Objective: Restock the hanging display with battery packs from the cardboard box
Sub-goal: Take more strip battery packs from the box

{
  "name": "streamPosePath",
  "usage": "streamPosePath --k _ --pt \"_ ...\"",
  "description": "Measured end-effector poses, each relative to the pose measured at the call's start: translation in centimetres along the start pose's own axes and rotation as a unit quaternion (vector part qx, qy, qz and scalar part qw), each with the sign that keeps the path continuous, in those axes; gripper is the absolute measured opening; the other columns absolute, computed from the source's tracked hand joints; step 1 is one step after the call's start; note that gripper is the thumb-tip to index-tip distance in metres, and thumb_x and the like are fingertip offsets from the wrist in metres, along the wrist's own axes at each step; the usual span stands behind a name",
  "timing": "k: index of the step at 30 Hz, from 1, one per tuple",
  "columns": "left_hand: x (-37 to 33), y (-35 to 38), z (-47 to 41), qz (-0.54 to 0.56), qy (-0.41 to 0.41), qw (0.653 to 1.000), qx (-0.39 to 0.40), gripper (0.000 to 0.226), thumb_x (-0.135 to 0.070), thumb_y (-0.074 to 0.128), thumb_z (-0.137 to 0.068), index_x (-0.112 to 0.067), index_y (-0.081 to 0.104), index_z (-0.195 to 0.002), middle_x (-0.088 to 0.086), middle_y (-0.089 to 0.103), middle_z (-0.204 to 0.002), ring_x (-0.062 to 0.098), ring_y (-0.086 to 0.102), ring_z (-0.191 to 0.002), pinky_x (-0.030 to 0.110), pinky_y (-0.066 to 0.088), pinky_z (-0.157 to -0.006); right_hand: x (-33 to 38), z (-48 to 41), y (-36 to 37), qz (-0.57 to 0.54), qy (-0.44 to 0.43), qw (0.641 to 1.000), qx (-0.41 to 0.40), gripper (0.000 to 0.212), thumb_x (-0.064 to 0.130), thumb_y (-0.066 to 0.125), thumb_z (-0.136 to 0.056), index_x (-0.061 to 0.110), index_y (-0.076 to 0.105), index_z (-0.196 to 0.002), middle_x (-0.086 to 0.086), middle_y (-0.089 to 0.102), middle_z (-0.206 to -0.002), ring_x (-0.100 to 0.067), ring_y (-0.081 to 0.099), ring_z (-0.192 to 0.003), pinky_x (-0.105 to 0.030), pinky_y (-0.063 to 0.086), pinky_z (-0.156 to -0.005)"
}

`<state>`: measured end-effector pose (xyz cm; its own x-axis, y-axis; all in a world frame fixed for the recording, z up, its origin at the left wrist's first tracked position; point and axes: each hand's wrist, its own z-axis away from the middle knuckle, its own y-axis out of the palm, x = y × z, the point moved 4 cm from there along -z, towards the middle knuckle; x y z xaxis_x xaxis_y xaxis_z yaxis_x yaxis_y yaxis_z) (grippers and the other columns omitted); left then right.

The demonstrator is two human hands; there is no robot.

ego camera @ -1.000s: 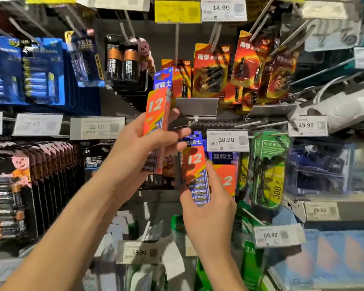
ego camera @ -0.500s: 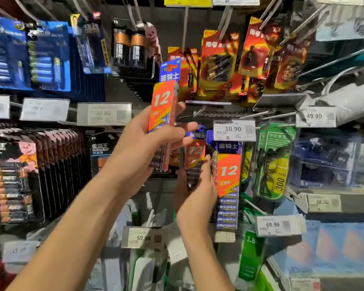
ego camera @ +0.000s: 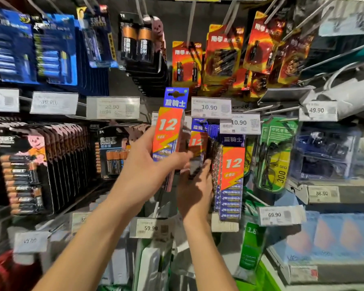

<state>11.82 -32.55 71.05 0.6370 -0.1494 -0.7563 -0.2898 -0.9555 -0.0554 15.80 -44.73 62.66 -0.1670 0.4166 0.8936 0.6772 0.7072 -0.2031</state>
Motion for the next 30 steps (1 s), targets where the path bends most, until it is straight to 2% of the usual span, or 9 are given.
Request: streamPosePath --k 3,6,8,10,13,16,20,24,30 --pt "1.7 0.2 1.2 -0.03 -0.008 0.999 -0.013 0.03 -0.015 0.082 -0.078 -0.023 0.065 -0.101 0.002 0.074 -0.084 0.024 0.069 -0.067 0.039 0.058 -0.065 -0.2 1.6 -0.8 0.043 0.017 0.998 0.047 0.075 0.04 0.052 -0.097 0.012 0.019 -0.158 -0.013 0.04 -0.149 -0.033 0.048 -0.13 -0.041 0.041 -0.104" --pt "3.3 0.6 2.4 -0.046 -0.003 0.999 -0.007 0.024 -0.022 0.078 -0.078 -0.026 0.061 -0.094 0.002 0.068 -0.076 0.016 0.06 -0.061 0.026 0.049 -0.057 -0.7 3.1 -1.9 0.064 -0.014 0.997 0.051 0.072 0.024 0.063 -0.093 0.014 0.029 -0.156 -0.003 0.036 -0.153 -0.023 0.042 -0.138 -0.034 0.037 -0.111" --pt "4.3 0.8 2.8 -0.049 -0.006 0.999 -0.009 0.016 -0.029 0.074 -0.083 -0.029 0.06 -0.092 0.0 0.065 -0.076 0.019 0.06 -0.064 0.028 0.049 -0.06 -1.0 3.8 -3.1 0.058 -0.035 0.997 0.043 0.068 0.011 0.063 -0.091 0.019 0.036 -0.153 0.008 0.037 -0.149 -0.015 0.044 -0.135 -0.028 0.038 -0.111" --pt "5.1 1.1 2.9 -0.051 -0.004 0.998 -0.021 0.011 -0.036 0.067 -0.088 -0.029 0.062 -0.094 -0.001 0.065 -0.079 0.025 0.061 -0.071 0.032 0.05 -0.068 -1.3 4.8 -4.4 0.0 -0.052 0.998 0.035 0.053 0.005 0.061 -0.09 0.029 0.051 -0.137 0.016 0.048 -0.134 -0.008 0.055 -0.117 -0.031 0.05 -0.101" --pt "5.8 2.0 3.0 -0.028 -0.007 0.998 -0.054 0.017 -0.037 0.063 -0.09 -0.023 0.066 -0.099 -0.003 0.07 -0.083 0.012 0.063 -0.076 0.027 0.048 -0.073 -1.3 6.6 -5.8 -0.099 -0.028 0.992 0.077 0.047 0.013 0.061 -0.084 0.046 0.059 -0.117 0.022 0.061 -0.12 -0.005 0.061 -0.106 -0.038 0.057 -0.088" --pt "6.0 3.3 2.9 0.007 -0.025 0.998 -0.057 0.016 -0.029 0.069 -0.091 -0.019 0.071 -0.102 0.001 0.076 -0.09 0.013 0.07 -0.082 0.034 0.055 -0.077 -1.3 7.9 -6.6 -0.125 -0.043 0.982 0.135 0.077 0.027 0.058 -0.069 0.066 0.04 -0.133 0.029 0.054 -0.129 -0.002 0.056 -0.12 -0.037 0.057 -0.091" --pt "5.2 4.8 2.4 0.006 -0.029 0.998 -0.053 0.008 -0.017 0.072 -0.093 -0.014 0.072 -0.101 0.002 0.078 -0.093 0.014 0.074 -0.086 0.035 0.058 -0.08 0.0 7.5 -7.0 -0.031 -0.109 0.984 0.139 0.104 0.016 0.069 -0.083 0.071 0.003 -0.142 0.026 0.035 -0.153 0.006 0.042 -0.136 -0.025 0.042 -0.11" --pt "3.9 5.4 1.0 -0.053 0.02 0.997 -0.047 0.021 -0.012 0.073 -0.092 -0.02 0.068 -0.111 -0.006 0.077 -0.103 0.01 0.073 -0.097 0.034 0.057 -0.087 0.3 6.3 -7.4 -0.029 -0.121 0.986 0.114 0.104 0.009 0.066 -0.088 0.068 0.001 -0.144 0.024 0.033 -0.157 0.009 0.037 -0.138 -0.011 0.036 -0.107" --pt "0.4 4.1 -1.5 -0.027 0.07 0.997 -0.035 0.052 -0.005 0.065 -0.096 -0.024 0.048 -0.141 -0.012 0.059 -0.141 0.003 0.062 -0.123 0.035 0.049 -0.108 0.2 5.6 -7.6 -0.048 -0.125 0.988 0.077 0.094 0.019 0.061 -0.086 0.064 0.008 -0.149 0.024 0.034 -0.157 -0.006 0.046 -0.138 -0.044 0.044 -0.112"
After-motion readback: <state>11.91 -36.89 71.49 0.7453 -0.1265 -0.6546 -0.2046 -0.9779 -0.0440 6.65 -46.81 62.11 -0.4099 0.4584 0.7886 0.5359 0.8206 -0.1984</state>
